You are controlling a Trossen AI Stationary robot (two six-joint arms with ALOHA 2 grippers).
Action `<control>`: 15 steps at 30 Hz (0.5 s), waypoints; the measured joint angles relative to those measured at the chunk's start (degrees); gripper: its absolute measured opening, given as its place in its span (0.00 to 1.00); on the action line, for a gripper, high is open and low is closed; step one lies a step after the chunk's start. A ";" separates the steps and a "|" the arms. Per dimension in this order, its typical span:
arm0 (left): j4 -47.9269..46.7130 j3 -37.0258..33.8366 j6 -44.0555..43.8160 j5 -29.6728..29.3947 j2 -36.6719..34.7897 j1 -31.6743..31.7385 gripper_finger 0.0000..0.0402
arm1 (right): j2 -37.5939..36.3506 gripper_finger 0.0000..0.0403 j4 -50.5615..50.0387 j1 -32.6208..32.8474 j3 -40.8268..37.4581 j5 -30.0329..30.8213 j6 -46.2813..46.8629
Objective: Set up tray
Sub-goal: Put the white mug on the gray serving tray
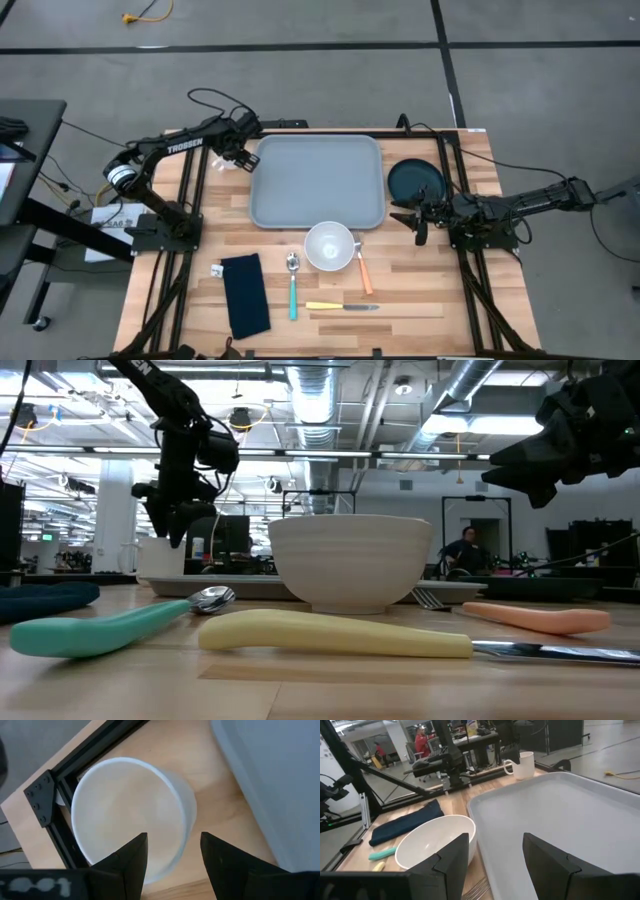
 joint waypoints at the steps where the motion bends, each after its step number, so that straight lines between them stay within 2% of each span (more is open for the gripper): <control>1: 0.00 0.00 0.08 -0.07 0.02 0.00 0.43 | -0.01 0.44 0.00 0.00 0.00 0.00 0.00; 15: 0.64 0.00 -0.85 0.51 0.02 0.00 0.43 | -0.02 0.44 0.00 0.00 0.00 0.00 0.02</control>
